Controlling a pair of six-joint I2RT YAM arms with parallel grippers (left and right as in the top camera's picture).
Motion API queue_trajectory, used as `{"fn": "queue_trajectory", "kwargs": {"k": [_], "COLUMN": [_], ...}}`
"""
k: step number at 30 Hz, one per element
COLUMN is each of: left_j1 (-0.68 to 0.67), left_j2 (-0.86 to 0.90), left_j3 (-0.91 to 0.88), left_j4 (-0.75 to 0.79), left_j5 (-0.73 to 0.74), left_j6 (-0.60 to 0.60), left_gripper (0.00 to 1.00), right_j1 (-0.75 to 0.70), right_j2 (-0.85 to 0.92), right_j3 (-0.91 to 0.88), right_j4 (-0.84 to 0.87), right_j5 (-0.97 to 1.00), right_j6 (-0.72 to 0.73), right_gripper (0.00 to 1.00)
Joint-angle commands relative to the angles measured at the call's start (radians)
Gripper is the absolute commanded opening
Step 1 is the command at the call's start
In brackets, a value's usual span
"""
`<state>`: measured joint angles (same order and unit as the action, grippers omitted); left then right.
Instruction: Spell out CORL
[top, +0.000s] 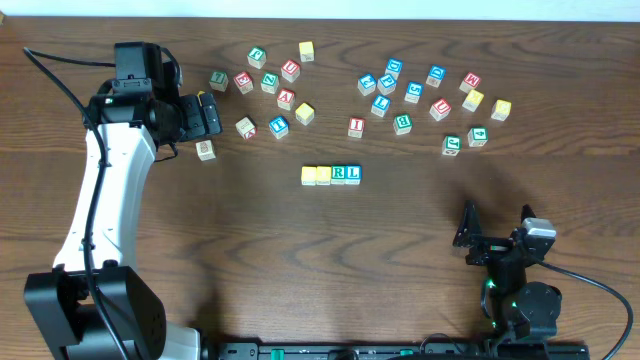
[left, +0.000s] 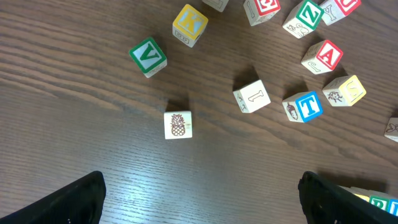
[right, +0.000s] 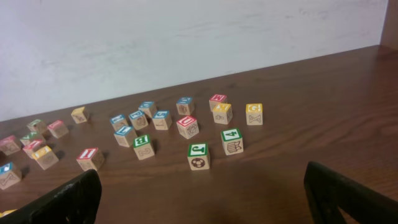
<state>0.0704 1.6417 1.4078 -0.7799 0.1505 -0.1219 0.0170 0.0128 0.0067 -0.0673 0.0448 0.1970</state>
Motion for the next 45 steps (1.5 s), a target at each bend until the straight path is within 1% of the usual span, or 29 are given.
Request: {"fn": "queue_trajectory", "kwargs": {"k": [1, 21, 26, 33, 36, 40, 45], "left_j1": [0.003, 0.003, -0.004, -0.004, -0.003, -0.003, -0.003], "left_j2": [-0.016, -0.017, -0.061, -0.233, -0.350, -0.522, -0.764], "left_j3": [0.023, 0.023, 0.017, -0.073, -0.148, -0.278, -0.513], "left_j4": [-0.002, -0.002, -0.001, -0.001, 0.019, 0.105, 0.278], "left_j5": [-0.013, -0.013, -0.030, -0.035, -0.083, -0.115, -0.114], "left_j6": [0.017, 0.017, 0.024, 0.027, 0.036, 0.049, 0.077], "left_gripper": [0.98, 0.98, 0.98, 0.98, 0.98, 0.98, 0.98], "right_j1": [-0.010, -0.010, -0.010, -0.010, -0.010, -0.010, -0.010], "right_j2": [-0.008, -0.008, -0.008, -0.008, -0.008, -0.008, -0.008], "right_j3": [-0.001, -0.001, -0.001, -0.001, -0.001, -0.001, -0.001], "right_j4": [-0.005, -0.005, -0.005, -0.005, -0.005, -0.005, -0.005], "right_j5": [-0.003, -0.003, -0.002, -0.003, -0.003, -0.002, -0.002], "right_j6": [-0.015, -0.015, -0.015, -0.015, -0.015, -0.015, -0.015], "right_gripper": [0.99, 0.99, 0.99, 0.99, 0.99, 0.99, 0.99]}}
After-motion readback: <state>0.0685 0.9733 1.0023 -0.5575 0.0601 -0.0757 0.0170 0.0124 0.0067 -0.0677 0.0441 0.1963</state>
